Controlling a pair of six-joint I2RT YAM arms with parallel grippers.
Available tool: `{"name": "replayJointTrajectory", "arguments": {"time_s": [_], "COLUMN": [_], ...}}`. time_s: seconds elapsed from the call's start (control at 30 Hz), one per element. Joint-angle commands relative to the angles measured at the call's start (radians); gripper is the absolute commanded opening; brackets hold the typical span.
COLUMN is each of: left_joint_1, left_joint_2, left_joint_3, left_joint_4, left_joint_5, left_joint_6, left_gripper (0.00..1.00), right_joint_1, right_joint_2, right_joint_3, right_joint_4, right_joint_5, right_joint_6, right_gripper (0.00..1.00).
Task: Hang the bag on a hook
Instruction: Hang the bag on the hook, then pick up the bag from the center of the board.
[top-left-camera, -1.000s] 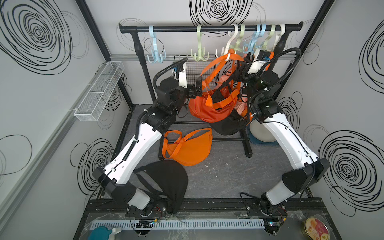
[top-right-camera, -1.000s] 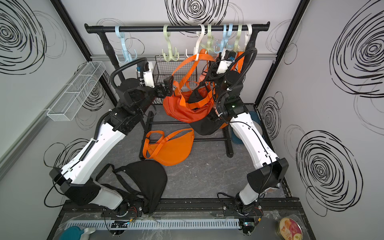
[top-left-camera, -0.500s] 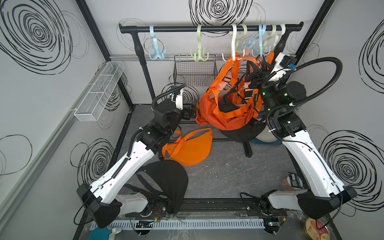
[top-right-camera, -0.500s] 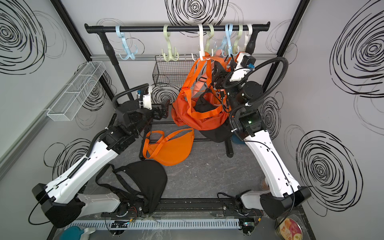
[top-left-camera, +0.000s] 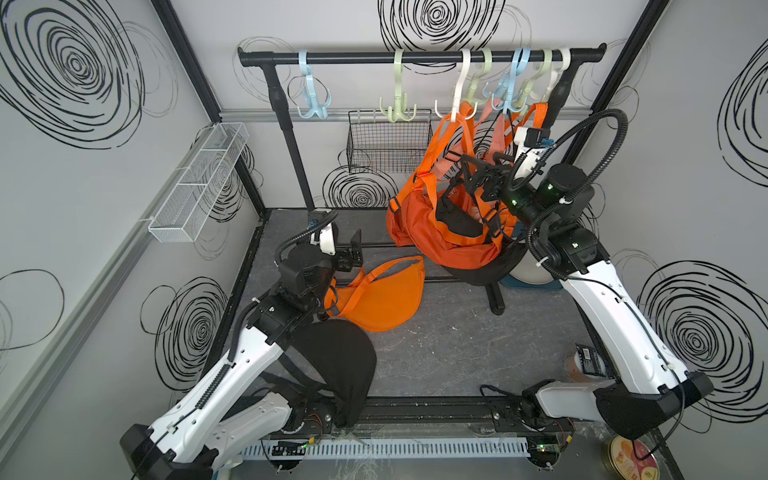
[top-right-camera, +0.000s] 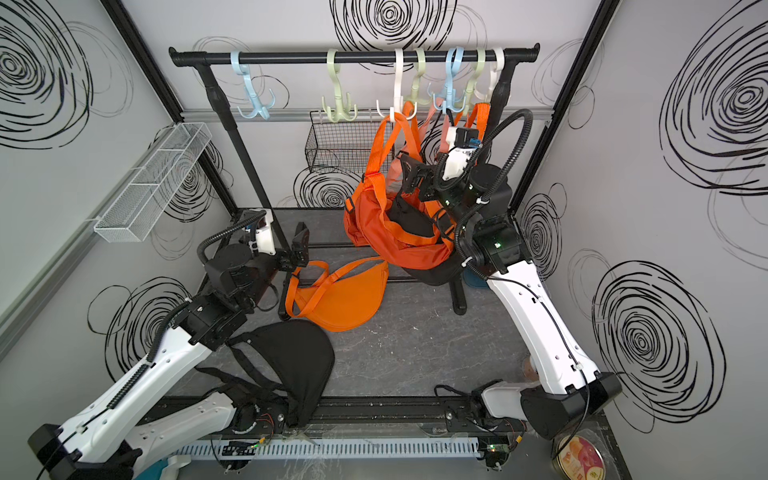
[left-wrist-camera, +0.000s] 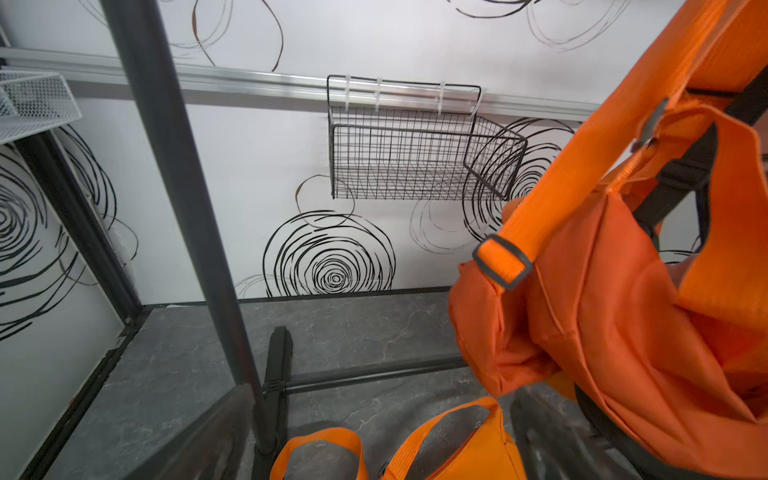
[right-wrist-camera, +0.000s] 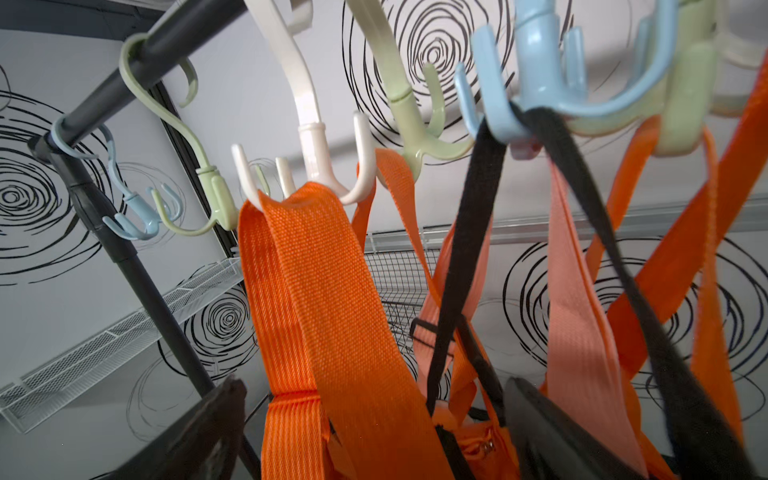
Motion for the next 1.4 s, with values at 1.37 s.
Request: {"name": "replayJointTrajectory", "arguments": {"time_s": [1.37], "left_joint_1": [-0.013], "left_joint_2": [-0.388], "left_joint_3": [-0.365], "left_joint_4": [0.308], "left_joint_5": [-0.403], "left_joint_6": [0.093], "left_gripper": [0.99], "right_joint_1": [0.579], "right_joint_2": [0.782], "right_joint_3": [-0.360], "right_joint_4": [0.550], "right_joint_5": [0.520], "right_joint_6": [-0.658], "right_gripper": [0.92]}}
